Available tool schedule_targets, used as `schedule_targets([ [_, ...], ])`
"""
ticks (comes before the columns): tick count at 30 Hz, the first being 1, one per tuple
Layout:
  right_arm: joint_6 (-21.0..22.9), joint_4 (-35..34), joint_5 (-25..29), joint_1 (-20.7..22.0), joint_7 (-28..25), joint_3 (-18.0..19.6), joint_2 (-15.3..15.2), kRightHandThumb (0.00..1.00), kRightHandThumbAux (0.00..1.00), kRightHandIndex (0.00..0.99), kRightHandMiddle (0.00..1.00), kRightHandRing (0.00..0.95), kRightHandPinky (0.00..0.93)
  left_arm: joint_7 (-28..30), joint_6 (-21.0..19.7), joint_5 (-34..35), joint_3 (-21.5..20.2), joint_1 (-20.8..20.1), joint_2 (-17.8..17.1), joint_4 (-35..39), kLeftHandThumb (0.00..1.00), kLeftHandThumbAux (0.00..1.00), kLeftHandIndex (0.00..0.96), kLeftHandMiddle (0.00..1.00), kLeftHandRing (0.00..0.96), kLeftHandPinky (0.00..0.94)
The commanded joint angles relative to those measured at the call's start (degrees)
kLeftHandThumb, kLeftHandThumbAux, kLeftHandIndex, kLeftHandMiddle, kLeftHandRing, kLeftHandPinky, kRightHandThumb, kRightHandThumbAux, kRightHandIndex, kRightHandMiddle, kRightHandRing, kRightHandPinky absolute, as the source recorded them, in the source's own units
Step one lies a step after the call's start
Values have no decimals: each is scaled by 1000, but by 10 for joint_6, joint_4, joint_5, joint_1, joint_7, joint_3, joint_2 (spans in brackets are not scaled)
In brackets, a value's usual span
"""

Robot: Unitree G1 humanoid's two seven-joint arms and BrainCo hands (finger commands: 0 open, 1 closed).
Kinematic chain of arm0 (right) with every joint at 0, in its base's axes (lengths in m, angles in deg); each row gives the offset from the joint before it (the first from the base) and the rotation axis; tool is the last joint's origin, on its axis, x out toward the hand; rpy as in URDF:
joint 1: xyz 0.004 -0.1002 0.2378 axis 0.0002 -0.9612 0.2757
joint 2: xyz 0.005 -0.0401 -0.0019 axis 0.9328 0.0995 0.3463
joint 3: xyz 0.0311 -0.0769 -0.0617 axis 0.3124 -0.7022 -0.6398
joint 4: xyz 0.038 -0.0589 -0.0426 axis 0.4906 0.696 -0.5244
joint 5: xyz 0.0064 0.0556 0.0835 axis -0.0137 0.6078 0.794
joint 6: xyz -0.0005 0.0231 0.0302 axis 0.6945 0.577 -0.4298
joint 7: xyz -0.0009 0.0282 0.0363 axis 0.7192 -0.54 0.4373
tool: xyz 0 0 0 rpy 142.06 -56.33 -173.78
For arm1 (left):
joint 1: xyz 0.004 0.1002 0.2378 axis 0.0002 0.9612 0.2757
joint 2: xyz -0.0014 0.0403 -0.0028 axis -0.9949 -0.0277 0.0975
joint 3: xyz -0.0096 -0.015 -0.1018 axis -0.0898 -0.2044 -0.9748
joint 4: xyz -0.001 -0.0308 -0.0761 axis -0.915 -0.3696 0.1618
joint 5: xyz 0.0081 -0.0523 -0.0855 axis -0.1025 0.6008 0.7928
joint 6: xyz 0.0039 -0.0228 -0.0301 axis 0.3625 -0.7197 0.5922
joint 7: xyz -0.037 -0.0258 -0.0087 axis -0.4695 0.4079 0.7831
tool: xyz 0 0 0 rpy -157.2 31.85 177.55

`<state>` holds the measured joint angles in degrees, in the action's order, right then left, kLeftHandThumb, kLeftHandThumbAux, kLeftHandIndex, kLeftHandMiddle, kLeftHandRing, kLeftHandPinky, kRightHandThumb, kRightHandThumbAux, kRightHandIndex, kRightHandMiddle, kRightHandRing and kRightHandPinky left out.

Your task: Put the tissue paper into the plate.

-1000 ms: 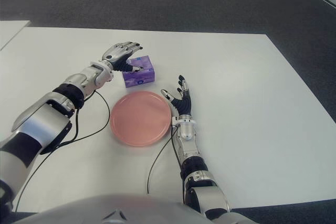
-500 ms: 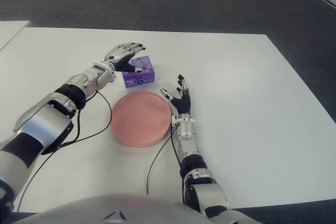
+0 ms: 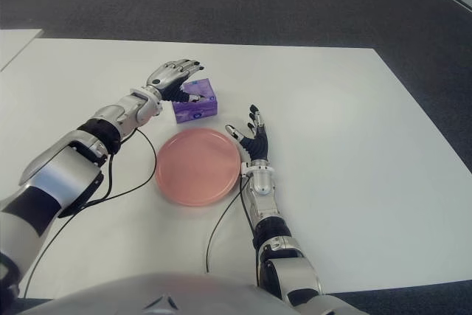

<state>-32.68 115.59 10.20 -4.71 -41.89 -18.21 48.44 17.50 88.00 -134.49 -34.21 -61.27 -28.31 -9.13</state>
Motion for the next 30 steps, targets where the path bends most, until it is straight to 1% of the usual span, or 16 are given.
schedule_targets([
  [1, 21, 27, 6, -30, -2, 5, -1, 107, 713, 0, 0, 0, 4, -15, -23, -25, 26, 20, 10, -21, 84, 359, 0, 0, 0, 0],
  [3, 19, 27, 9, -31, -3, 7, 0, 110, 717, 0, 0, 0, 7, -18, -34, -34, 38, 21, 12, -27, 79, 360, 0, 0, 0, 0],
  [7, 18, 25, 10, -32, -4, 8, 0, 116, 721, 0, 0, 0, 10, -21, -43, -40, 48, 20, 14, -31, 72, 361, 0, 0, 0, 0],
  [10, 26, 22, 14, -33, -7, 11, 1, 122, 719, 0, 0, 0, 10, -27, -62, -54, 65, 19, 16, -37, 68, 361, 0, 0, 0, 0],
  [15, 30, 20, 15, -33, -6, 15, 1, 135, 709, 0, 0, 0, 14, -34, -84, -66, 81, 19, 19, -44, 74, 367, 0, 0, 0, 0],
  [22, 21, 23, 12, -33, -1, 18, -1, 143, 700, 0, 0, 0, 17, -44, -107, -74, 96, 25, 21, -54, 92, 366, 0, 0, 0, 0],
  [26, 15, 25, 9, -33, -1, 18, -3, 142, 695, 0, 0, 0, 17, -44, -123, -82, 107, 32, 26, -62, 98, 359, 0, 0, 0, 0],
  [30, 10, 28, 8, -33, 0, 18, -4, 140, 697, 0, 0, 0, 15, -39, -131, -84, 115, 37, 30, -65, 96, 353, 0, 0, 0, 0],
])
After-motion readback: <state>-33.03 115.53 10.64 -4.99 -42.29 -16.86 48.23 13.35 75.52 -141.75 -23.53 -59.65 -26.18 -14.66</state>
